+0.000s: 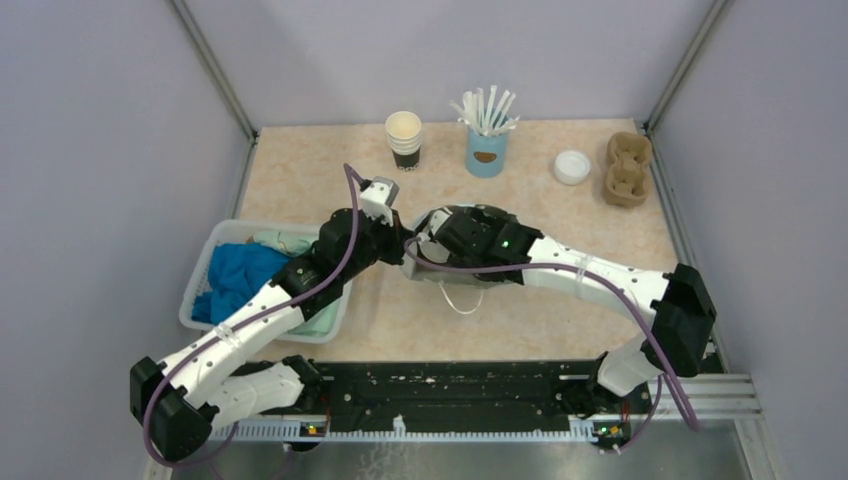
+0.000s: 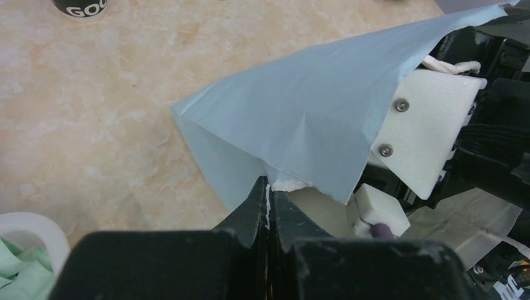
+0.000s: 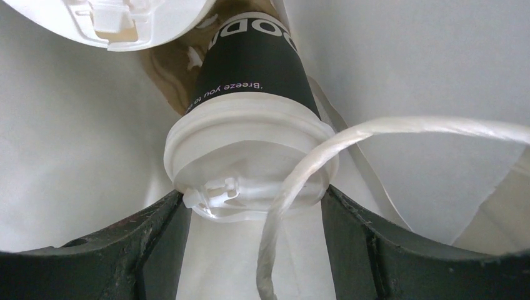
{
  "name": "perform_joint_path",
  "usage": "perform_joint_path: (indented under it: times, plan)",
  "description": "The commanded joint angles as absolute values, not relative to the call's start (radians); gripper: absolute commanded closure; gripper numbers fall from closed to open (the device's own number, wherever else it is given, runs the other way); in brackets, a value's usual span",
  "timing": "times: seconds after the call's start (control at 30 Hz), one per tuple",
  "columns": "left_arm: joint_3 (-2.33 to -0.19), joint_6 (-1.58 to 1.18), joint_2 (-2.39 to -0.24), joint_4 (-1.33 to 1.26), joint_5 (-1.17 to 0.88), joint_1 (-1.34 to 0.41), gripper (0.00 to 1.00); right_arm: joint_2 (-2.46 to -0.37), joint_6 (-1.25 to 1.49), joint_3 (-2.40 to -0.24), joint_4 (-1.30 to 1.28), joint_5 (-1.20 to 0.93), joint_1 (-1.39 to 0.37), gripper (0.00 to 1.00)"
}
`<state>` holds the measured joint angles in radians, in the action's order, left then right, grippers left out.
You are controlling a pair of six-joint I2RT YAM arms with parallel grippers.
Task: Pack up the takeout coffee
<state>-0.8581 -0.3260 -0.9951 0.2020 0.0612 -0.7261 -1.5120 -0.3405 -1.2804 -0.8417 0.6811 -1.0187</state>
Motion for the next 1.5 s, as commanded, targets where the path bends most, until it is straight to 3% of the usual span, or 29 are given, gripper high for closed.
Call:
perform_joint_path:
  times: [0.0,0.67,1.47]
  plan:
    - [-0.887,-0.319,-1.005,0.235,0.042,-0.727,1.00,-1.474,-0.369,-1.256,-0.735,0.691,-0.965,0.52]
    - [-0.894,-0.347,-1.026,0.260,0.072,-0.732,1.00,-1.457,-0.479,-1.142,-0.477,0.543,-0.942,0.53]
    - [-0.931,-0.358,-1.047,0.368,0.118,-0.732,1.00,-1.511,-0.518,-1.110,-0.375,0.364,-0.893,0.54]
